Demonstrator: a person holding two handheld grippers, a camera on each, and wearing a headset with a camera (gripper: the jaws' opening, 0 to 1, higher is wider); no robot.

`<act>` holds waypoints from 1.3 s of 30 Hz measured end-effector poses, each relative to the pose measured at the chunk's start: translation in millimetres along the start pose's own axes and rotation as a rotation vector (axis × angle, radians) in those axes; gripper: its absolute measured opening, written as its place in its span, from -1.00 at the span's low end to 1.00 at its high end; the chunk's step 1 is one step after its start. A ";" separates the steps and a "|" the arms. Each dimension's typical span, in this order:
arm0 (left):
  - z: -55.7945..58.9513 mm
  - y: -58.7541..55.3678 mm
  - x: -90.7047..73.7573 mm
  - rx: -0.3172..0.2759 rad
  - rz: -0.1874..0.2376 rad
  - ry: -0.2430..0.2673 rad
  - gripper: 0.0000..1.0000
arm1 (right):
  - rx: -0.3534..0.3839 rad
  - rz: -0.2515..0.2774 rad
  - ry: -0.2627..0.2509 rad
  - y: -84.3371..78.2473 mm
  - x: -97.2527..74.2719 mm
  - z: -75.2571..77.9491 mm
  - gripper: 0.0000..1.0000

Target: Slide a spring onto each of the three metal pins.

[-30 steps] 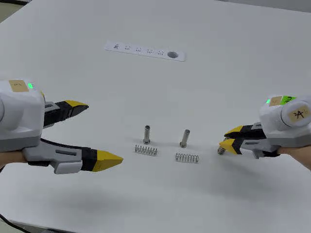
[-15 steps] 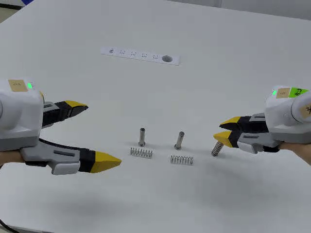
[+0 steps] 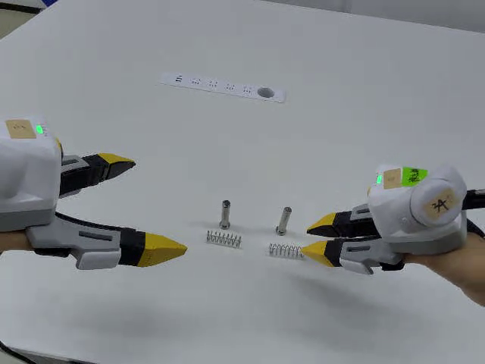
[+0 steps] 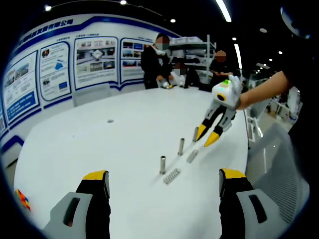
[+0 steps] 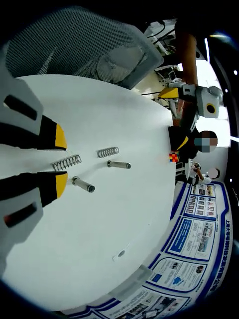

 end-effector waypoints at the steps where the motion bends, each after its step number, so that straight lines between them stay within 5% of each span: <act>1: -0.1 0.1 0.3 -0.005 0.006 0.004 0.85 | 0.003 -0.006 0.004 -1.6 2.8 0.0 -0.65; 8: 3.7 -0.4 7.0 -0.033 0.025 -0.003 0.85 | 0.059 -0.033 -0.009 -11.5 19.7 6.7 -0.65; 14: 8.1 4.0 14.3 -0.014 0.047 0.008 0.85 | 0.038 -0.062 -0.016 -15.7 30.4 6.0 -0.65; 20: -1.3 9.0 14.1 -0.024 0.065 0.032 0.83 | 0.000 -0.085 -0.025 -17.1 36.1 7.7 -0.71; 39: 9.6 -2.3 16.3 0.011 0.006 -0.017 0.79 | -0.006 -0.082 0.006 -13.7 36.4 -0.7 -0.78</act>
Point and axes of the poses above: the centre of the closed fingertips' face, and the gripper's own axes: x roughly forward along the fingers, z roughly to its right, y roughly out of its top, the point moved 3 cm from there along -x, roughly backward along the fingers, and after that the axes turned 9 degrees about -z, right-handed, at the moved point
